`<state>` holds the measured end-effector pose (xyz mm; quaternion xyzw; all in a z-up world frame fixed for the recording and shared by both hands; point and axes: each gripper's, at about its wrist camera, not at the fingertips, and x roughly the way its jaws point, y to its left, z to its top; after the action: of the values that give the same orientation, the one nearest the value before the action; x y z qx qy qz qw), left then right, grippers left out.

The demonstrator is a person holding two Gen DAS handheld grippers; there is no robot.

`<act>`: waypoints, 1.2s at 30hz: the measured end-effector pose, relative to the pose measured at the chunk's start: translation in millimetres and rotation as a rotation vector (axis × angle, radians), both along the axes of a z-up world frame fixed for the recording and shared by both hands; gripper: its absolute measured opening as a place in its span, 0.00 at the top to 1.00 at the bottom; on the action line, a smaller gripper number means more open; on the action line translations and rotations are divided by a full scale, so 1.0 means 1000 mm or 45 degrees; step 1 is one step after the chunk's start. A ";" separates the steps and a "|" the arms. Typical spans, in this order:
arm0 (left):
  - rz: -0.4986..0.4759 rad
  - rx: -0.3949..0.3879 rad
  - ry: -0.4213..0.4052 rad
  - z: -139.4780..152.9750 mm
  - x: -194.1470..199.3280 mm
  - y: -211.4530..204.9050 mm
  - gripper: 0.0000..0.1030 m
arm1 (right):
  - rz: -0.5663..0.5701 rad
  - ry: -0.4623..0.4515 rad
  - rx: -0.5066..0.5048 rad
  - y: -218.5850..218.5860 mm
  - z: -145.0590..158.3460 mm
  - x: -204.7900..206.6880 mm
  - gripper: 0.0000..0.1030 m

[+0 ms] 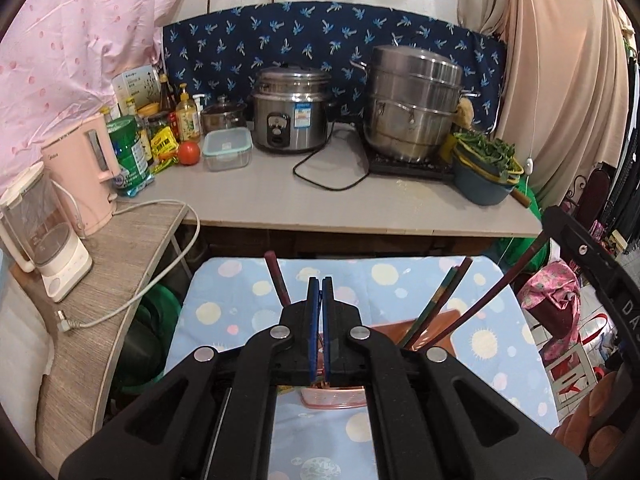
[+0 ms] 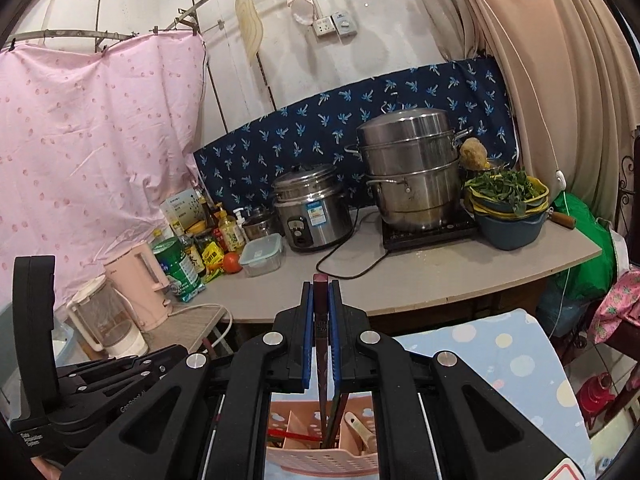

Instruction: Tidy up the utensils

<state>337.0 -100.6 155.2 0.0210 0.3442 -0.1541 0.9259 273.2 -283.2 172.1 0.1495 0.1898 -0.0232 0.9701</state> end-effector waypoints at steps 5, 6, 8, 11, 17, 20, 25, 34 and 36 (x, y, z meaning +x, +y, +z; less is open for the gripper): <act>-0.014 -0.009 0.038 -0.013 0.006 -0.001 0.99 | 0.013 0.057 -0.017 0.006 -0.020 0.009 0.93; -0.020 -0.015 0.046 -0.014 0.007 -0.002 0.99 | 0.016 0.067 -0.017 0.006 -0.023 0.010 0.93; -0.036 -0.032 0.050 -0.017 0.006 -0.003 0.98 | 0.026 0.084 -0.017 0.007 -0.026 0.013 0.93; -0.048 -0.041 0.046 -0.019 0.004 -0.005 0.94 | 0.040 0.101 -0.015 0.006 -0.030 0.014 0.92; -0.009 -0.058 0.012 -0.016 -0.003 0.001 0.54 | 0.035 0.094 -0.003 0.005 -0.028 0.005 0.80; 0.003 -0.066 0.006 -0.013 -0.007 0.004 0.53 | 0.037 0.097 0.001 0.003 -0.027 -0.003 0.78; 0.018 -0.056 -0.015 -0.012 -0.024 0.008 0.52 | 0.055 0.114 -0.011 0.008 -0.029 -0.022 0.72; 0.045 -0.002 -0.065 -0.016 -0.062 0.011 0.45 | 0.078 0.173 -0.068 0.020 -0.038 -0.062 0.60; 0.048 0.007 -0.074 -0.018 -0.070 0.011 0.43 | 0.078 0.191 -0.056 0.022 -0.042 -0.072 0.59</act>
<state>267.0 -89.1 137.5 0.0216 0.3180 -0.1350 0.9382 201.5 -261.6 130.3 0.1200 0.2660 -0.0090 0.9564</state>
